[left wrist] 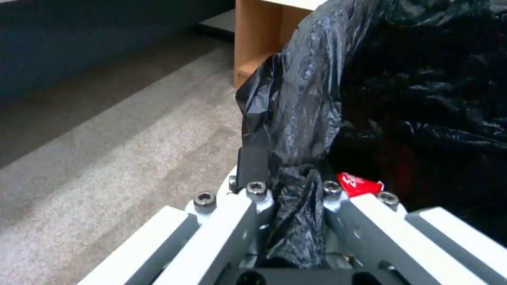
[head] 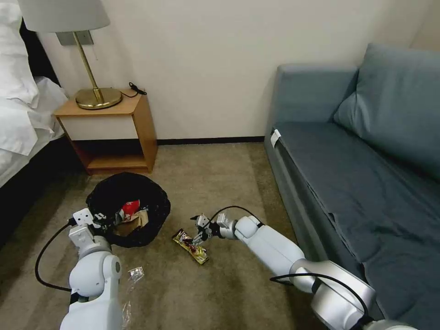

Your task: Pick up the trash bin, then pick up the garbage on the floor and place it into the trash bin.

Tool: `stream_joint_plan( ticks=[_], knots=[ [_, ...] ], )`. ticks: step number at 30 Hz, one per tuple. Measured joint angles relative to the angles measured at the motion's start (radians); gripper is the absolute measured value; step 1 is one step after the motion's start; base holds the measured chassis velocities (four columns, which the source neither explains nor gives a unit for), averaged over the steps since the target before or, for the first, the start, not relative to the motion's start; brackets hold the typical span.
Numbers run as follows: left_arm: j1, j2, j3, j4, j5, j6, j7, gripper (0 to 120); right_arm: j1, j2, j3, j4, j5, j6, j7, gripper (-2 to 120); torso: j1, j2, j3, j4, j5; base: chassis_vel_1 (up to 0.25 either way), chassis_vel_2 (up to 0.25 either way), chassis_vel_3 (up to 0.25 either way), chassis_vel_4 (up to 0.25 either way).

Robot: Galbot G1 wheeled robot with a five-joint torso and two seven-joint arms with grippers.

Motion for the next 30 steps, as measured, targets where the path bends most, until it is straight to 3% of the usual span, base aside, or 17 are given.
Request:
stream_joint_plan(
  ticks=[12, 30],
  knots=[
    [0.003, -0.009, 0.005, -0.003, 0.012, -0.002, 0.0, 2, -0.018, 0.036, -0.012, -0.057, -0.035, 0.057, 0.018, 100, 0.0, 0.0, 0.0, 0.0001, 0.0, 0.0, 0.0, 0.0, 0.0],
    [0.018, -0.015, 0.005, -0.019, 0.021, -0.003, -0.003, 2, -0.031, 0.1, 0.015, -0.186, -0.075, 0.056, 0.17, 100, 0.0, 0.0, 0.0, 0.0001, 0.0, 0.0, 0.0, 0.0, 0.0]
  ],
)
